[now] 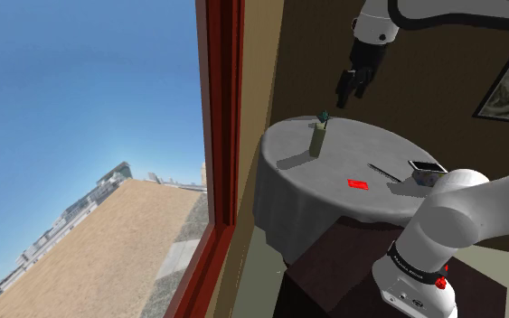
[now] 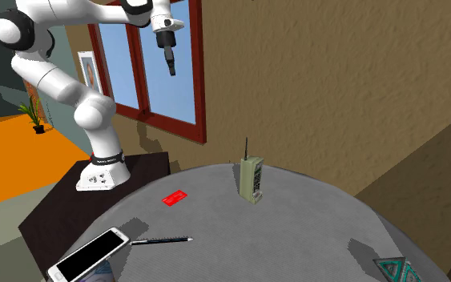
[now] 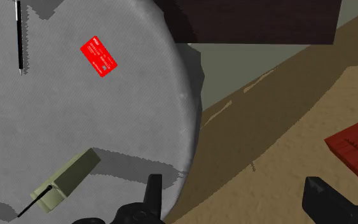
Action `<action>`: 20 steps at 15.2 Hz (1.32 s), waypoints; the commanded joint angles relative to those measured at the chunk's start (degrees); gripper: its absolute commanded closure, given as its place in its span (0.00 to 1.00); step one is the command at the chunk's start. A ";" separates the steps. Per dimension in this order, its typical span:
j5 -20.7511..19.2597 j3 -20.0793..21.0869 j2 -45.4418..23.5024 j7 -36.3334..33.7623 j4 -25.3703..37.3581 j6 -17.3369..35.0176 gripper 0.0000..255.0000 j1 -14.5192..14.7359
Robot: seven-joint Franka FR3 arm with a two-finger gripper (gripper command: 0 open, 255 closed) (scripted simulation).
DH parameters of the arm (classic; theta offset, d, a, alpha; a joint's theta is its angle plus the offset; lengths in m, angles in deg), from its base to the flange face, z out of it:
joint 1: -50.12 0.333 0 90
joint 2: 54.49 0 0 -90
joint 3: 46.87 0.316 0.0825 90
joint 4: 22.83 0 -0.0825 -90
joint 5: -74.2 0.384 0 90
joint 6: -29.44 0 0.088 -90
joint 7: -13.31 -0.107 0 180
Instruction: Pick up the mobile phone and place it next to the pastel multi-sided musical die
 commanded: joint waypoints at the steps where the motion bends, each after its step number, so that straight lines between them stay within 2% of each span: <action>1: 0.00 0.00 0.00 0.00 0.00 0.00 0.00 0.00; 10: -2.66 -6.84 -12.28 2.44 0.11 12.43 0.00 -3.80; 20: -2.12 -14.01 -29.55 5.94 6.31 23.66 0.00 -6.97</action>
